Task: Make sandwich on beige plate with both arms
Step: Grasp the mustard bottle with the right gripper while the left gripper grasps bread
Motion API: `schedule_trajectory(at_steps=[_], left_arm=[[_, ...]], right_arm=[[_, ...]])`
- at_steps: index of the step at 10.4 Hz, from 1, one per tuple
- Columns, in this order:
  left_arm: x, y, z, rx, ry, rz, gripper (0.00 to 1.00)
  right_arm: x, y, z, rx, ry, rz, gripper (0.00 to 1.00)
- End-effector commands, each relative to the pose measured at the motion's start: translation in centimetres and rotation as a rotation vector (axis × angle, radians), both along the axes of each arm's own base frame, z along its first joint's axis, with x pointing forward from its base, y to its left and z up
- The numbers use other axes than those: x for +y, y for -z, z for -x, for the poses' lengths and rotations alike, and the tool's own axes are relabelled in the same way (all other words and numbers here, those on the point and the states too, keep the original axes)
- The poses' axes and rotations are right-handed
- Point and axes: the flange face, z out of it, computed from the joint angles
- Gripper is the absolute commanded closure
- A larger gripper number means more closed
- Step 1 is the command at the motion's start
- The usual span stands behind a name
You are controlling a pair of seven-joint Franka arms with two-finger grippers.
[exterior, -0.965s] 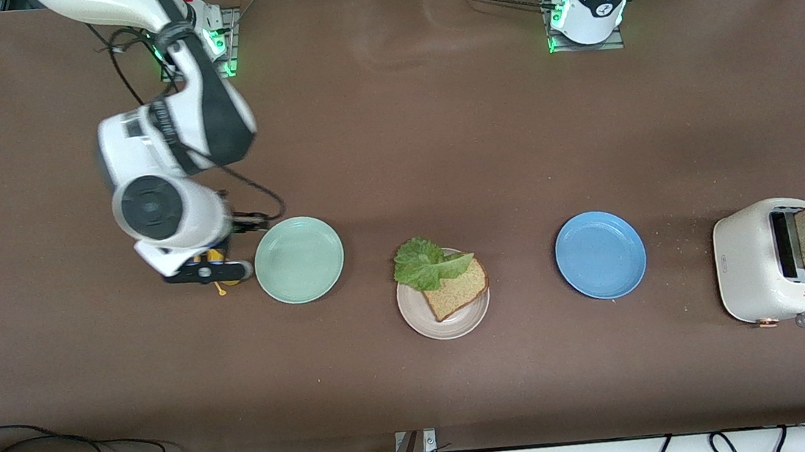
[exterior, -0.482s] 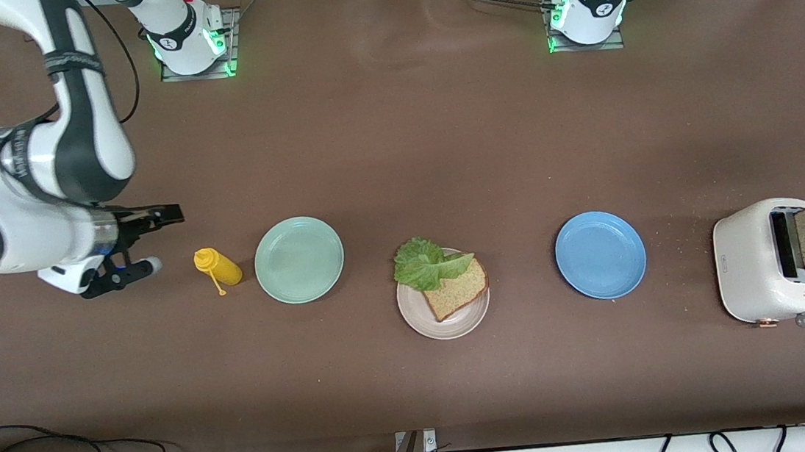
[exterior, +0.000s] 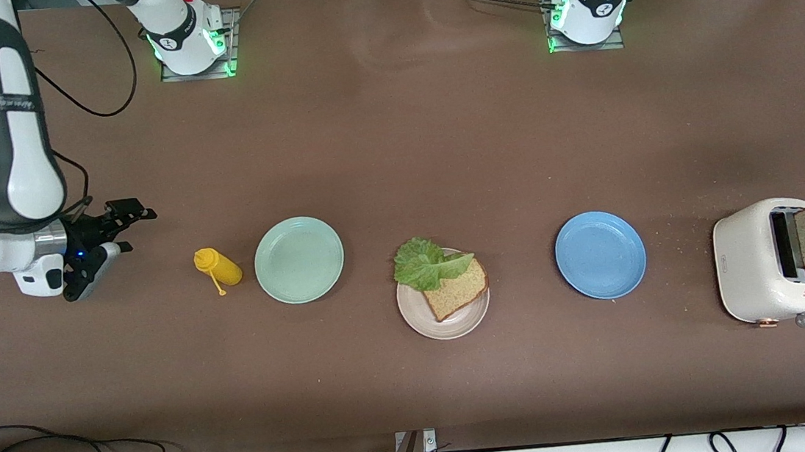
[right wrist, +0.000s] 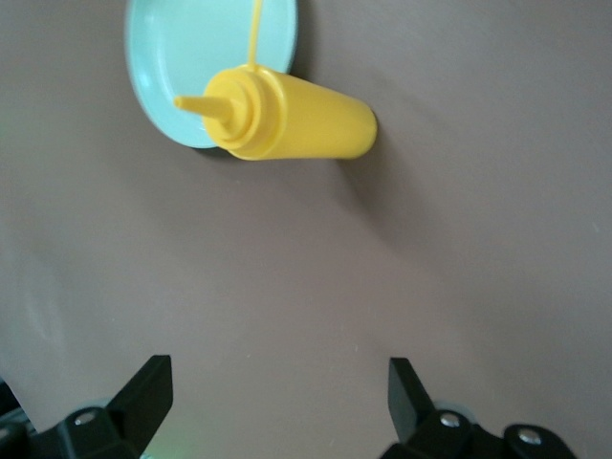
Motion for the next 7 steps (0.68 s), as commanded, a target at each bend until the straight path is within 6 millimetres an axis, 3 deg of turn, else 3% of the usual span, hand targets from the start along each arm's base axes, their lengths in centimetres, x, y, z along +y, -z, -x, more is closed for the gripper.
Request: schedule_trajectory(at_steps=[1, 2, 4, 7], left_arm=[[0.5, 1.2, -0.5, 0.015, 0.025, -0.021, 0.02], [0.5, 1.7, -0.4, 0.023, 0.025, -0.018, 0.05], [0.3, 2.1, -0.3, 0.033, 0.024, -0.014, 0.16], [0.4, 2.2, -0.2, 0.040, 0.020, -0.011, 0.49]], right_arm=[[-1.9, 4.4, -0.2, -0.109, -0.115, -0.206, 0.00], [-2.0, 7.3, -0.3, -0.161, -0.157, -0.302, 0.00], [-1.1, 10.7, -0.7, -0.283, -0.193, -0.450, 0.00], [0.2, 13.7, -1.3, -0.466, -0.181, -0.611, 0.00]])
